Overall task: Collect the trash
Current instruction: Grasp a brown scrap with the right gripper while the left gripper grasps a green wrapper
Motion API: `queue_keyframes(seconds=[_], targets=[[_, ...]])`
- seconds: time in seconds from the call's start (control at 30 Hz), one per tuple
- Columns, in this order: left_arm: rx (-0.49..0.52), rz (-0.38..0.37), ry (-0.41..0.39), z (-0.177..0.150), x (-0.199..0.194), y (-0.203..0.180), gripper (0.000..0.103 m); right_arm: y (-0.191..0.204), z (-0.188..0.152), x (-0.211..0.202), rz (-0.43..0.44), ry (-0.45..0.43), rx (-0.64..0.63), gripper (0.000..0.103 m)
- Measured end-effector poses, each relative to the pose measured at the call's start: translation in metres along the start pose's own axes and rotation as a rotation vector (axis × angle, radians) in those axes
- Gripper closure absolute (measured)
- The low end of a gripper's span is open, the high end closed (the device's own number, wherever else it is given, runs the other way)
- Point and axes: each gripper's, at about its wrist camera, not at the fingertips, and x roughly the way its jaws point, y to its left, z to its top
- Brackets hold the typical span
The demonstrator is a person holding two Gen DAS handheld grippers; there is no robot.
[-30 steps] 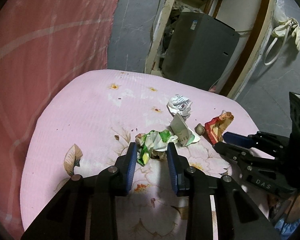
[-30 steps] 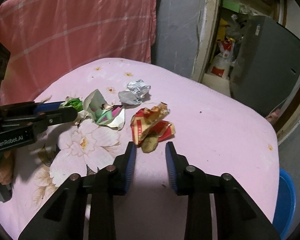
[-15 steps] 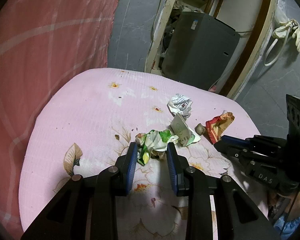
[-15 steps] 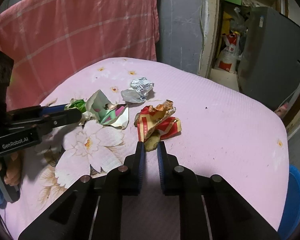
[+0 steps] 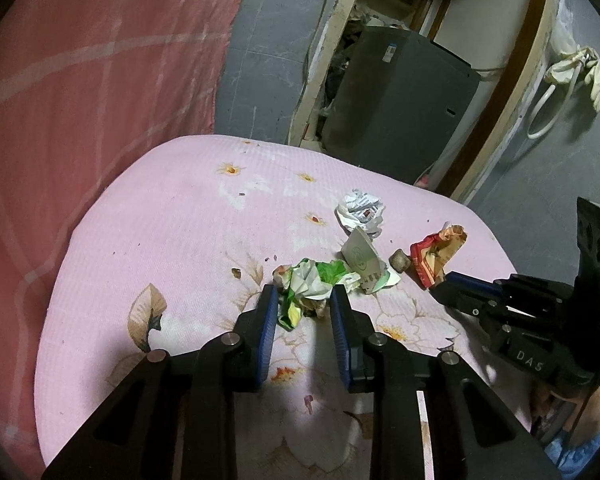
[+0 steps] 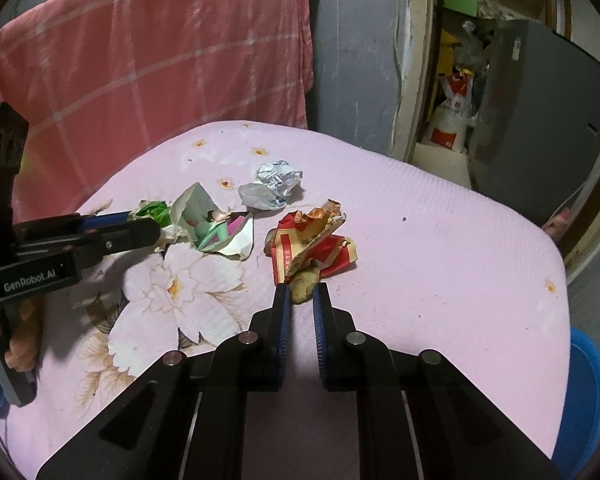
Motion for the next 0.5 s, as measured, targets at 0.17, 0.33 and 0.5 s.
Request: queue_keyframes(seconds=[0.17, 0.33, 0.5], targets=[[-0.015, -0.01, -0.003, 0.0001, 0.0, 0.0009, 0.084, -0.0018, -0.0046, -0.0033, 0.003, -0.01, 0.008, 0.094], [-0.022, -0.014, -0.007, 0.0, -0.0006, -0.0009, 0.085, -0.0039, -0.0061, -0.0049, 0.008, -0.011, 0.014, 0.094], [-0.022, -0.014, -0.006, -0.0001, -0.0003, -0.0009, 0.085, -0.0043, -0.0039, -0.0003, 0.012, 0.021, 0.014, 0.088]])
